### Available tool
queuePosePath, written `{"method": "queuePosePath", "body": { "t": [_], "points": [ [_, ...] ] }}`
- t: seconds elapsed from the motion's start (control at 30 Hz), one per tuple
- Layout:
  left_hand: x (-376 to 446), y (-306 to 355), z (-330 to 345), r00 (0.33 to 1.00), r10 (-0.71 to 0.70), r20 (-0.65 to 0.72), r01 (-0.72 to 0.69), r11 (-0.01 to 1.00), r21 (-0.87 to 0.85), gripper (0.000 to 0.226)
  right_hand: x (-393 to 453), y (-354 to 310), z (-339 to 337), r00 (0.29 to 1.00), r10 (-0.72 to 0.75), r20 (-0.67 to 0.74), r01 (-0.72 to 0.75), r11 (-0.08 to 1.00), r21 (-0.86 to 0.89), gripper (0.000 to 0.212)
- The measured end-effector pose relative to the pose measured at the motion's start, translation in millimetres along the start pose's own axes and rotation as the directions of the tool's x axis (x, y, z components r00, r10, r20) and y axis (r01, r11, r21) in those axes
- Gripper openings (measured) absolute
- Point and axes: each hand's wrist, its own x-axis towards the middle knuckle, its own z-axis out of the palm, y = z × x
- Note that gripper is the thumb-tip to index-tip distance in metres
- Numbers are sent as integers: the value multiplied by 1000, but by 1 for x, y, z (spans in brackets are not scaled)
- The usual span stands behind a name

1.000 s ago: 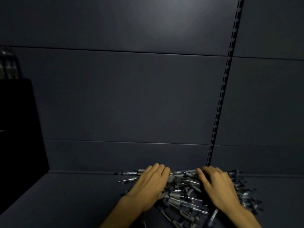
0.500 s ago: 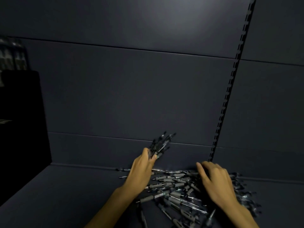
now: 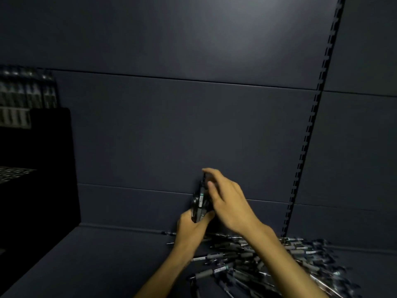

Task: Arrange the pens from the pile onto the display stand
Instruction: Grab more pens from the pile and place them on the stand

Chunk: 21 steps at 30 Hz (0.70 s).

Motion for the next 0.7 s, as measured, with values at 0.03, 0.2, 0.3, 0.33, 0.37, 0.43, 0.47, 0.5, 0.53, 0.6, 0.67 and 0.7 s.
{"method": "queuePosePath", "body": {
  "t": [0.03,0.2,0.3,0.33,0.37,0.43,0.47,0.5,0.53,0.6,0.67,0.7],
  "points": [
    [1,0,-2,1000,-1,-11,2,1000,10,26,2,0,4,1000,-20,-3,20,998,-55,36],
    [-2,-6,-2,1000,-13,8,12,994,112,34,7,4,18,1000,-22,-13,20,990,-142,31],
    [2,-15,0,1000,-24,-7,25,984,178,38,5,4,28,999,-28,17,31,989,-144,30],
    [2,-15,0,999,-33,-11,35,978,208,37,4,5,31,998,-40,40,45,988,-150,29],
    [2,-17,1,999,-42,-5,42,975,218,38,3,5,34,997,-47,59,55,987,-151,28],
    [3,-15,0,1000,-14,20,8,956,292,41,3,7,39,996,-46,81,58,986,-156,27],
    [5,-14,-1,1000,3,6,-5,945,327,44,2,8,41,995,-37,91,52,985,-163,27],
    [8,-14,-2,1000,2,-3,-1,954,300,46,2,10,42,994,-21,110,40,984,-176,27],
    [9,-14,-2,1000,0,17,-4,963,269,43,0,12,44,990,-2,138,29,980,-198,28],
    [8,-14,-3,994,49,102,-78,949,306,25,-3,18,47,976,36,215,20,967,-253,31],
    [4,-18,-1,993,26,118,-78,884,461,37,-5,24,48,964,66,257,7,962,-273,30],
    [2,-18,1,998,34,59,-57,892,449,27,-5,26,48,965,65,254,5,964,-266,29]
  ]
}}
